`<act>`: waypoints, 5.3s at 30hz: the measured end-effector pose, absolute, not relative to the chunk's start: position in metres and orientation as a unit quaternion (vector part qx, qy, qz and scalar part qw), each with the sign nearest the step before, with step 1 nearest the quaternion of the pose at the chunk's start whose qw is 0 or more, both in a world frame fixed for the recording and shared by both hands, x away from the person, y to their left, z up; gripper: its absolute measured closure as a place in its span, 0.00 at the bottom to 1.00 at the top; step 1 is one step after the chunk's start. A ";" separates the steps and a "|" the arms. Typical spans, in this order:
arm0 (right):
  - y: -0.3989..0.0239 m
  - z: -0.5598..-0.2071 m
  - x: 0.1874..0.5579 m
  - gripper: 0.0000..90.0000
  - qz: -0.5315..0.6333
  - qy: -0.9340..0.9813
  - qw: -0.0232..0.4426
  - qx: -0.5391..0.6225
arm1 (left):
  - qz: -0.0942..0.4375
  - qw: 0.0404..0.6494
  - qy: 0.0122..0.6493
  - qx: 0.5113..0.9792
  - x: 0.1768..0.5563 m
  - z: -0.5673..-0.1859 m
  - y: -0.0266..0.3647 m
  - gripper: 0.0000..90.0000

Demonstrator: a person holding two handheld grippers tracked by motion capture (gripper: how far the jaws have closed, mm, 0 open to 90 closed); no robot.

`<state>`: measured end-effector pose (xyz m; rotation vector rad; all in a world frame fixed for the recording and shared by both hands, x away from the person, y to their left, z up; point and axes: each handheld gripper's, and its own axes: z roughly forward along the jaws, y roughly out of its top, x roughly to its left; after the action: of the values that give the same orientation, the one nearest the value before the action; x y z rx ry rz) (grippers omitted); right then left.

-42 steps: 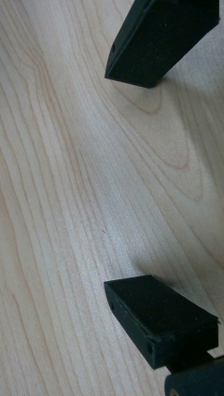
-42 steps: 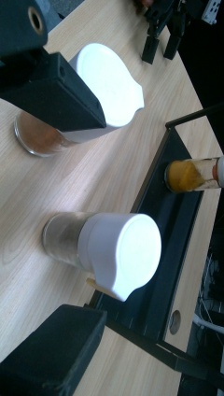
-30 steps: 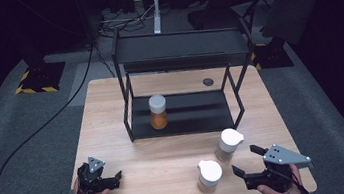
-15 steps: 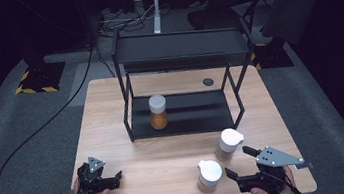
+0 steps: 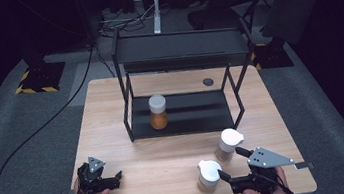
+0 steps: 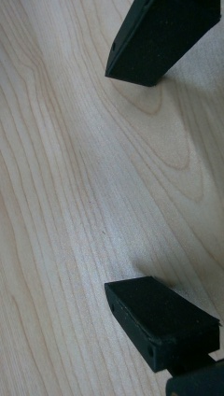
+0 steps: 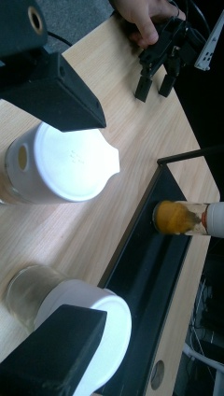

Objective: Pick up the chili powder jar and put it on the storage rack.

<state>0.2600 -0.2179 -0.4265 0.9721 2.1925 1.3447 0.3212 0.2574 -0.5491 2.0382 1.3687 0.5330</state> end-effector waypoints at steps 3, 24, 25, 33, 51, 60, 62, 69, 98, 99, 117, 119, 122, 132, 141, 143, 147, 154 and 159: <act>-0.214 -0.427 0.260 0.08 0.481 0.783 0.193 0.343 | 0.202 0.309 0.518 0.771 0.321 -0.549 0.257 0.01; -0.192 -0.436 0.262 0.08 0.489 0.788 0.176 0.330 | 0.201 0.308 0.521 0.770 0.322 -0.549 0.257 0.00; -0.191 -0.437 0.262 0.07 0.489 0.788 0.175 0.329 | 0.201 0.308 0.521 0.770 0.322 -0.549 0.257 0.00; -0.185 -0.442 0.263 0.07 0.488 0.793 0.170 0.325 | 0.201 0.309 0.521 0.770 0.322 -0.549 0.257 0.00; -0.180 -0.464 0.270 0.08 0.473 0.801 0.165 0.327 | 0.201 0.308 0.521 0.770 0.322 -0.549 0.257 0.00; -0.177 -0.474 0.272 0.11 0.460 0.811 0.160 0.326 | 0.201 0.308 0.521 0.770 0.322 -0.549 0.257 0.00; -0.176 -0.475 0.273 0.13 0.457 0.812 0.160 0.326 | 0.201 0.308 0.521 0.770 0.322 -0.549 0.257 0.00; -0.174 -0.478 0.273 0.20 0.447 0.821 0.158 0.319 | 0.201 0.308 0.521 0.770 0.322 -0.549 0.257 0.00; -0.167 -0.457 0.283 0.34 0.435 0.836 0.154 0.298 | 0.201 0.308 0.521 0.770 0.322 -0.549 0.257 0.00; -0.166 -0.456 0.285 0.34 0.435 0.836 0.154 0.297 | 0.201 0.308 0.521 0.770 0.322 -0.549 0.257 0.00; -0.158 -0.429 0.309 0.34 0.431 0.837 0.167 0.292 | 0.201 0.308 0.521 0.770 0.322 -0.549 0.257 0.00; -0.158 -0.427 0.312 0.34 0.431 0.837 0.167 0.293 | 0.201 0.308 0.521 0.770 0.322 -0.549 0.257 0.00; -0.157 -0.424 0.317 0.34 0.431 0.835 0.168 0.297 | 0.201 0.308 0.521 0.770 0.322 -0.549 0.257 0.00; -0.151 -0.418 0.332 0.34 0.429 0.831 0.169 0.311 | 0.202 0.308 0.521 0.770 0.322 -0.549 0.257 0.00; -0.145 -0.408 0.348 0.34 0.426 0.830 0.176 0.316 | 0.202 0.309 0.521 0.770 0.322 -0.549 0.257 0.00; -0.145 -0.406 0.351 0.34 0.426 0.828 0.179 0.318 | 0.202 0.309 0.521 0.770 0.322 -0.549 0.257 0.00; -0.146 -0.402 0.359 0.34 0.426 0.826 0.182 0.323 | 0.202 0.308 0.521 0.770 0.322 -0.549 0.257 0.00; -0.145 -0.395 0.372 0.34 0.421 0.824 0.191 0.326 | 0.202 0.308 0.521 0.770 0.322 -0.549 0.257 0.00; -0.142 -0.391 0.381 0.34 0.421 0.823 0.195 0.327 | 0.202 0.308 0.521 0.770 0.322 -0.549 0.257 0.00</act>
<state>0.3813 -0.1416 -0.3910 0.9167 2.3064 1.1803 0.3219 0.2569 -0.5491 2.0355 1.3766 0.5332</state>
